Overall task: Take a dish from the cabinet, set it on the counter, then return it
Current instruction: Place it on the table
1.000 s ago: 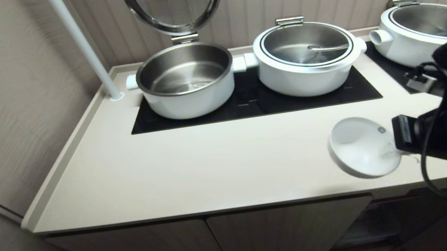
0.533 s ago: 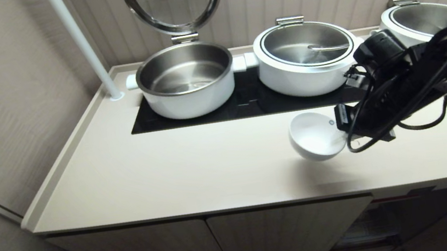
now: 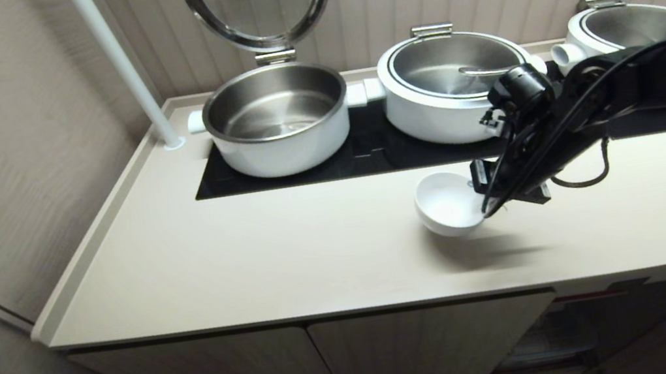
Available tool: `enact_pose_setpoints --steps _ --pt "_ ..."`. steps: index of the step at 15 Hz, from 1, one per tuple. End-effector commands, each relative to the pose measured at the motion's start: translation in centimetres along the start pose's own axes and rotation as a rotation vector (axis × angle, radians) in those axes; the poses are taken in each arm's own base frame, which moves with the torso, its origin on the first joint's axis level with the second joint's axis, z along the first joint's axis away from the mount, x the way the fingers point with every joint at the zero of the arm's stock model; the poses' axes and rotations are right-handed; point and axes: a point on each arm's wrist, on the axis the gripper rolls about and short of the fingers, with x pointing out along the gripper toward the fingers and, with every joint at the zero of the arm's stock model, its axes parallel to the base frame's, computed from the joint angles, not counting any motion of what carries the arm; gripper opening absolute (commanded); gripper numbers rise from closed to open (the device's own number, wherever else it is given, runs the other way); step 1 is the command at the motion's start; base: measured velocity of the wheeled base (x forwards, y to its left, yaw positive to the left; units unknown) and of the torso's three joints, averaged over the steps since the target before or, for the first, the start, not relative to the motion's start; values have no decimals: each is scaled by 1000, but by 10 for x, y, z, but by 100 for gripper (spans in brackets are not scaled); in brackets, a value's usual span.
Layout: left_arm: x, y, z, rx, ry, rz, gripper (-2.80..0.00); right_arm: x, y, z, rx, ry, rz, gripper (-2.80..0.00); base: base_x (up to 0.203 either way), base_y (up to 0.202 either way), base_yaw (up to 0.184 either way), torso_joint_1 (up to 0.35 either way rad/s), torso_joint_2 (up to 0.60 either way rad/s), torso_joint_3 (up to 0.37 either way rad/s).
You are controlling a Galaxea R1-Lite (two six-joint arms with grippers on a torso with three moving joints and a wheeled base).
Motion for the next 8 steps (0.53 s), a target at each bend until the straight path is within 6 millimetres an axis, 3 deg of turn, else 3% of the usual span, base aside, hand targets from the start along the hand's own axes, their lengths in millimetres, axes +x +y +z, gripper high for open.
enact_pose_setpoints --steps 1,8 --pt "0 0 0 -1 -1 0 -280 10 -2 5 -13 6 -5 -280 0 0 0 0 0 0" --pt "0 0 0 -1 -1 0 -280 20 -4 5 -15 25 -17 -280 0 0 0 0 0 0"
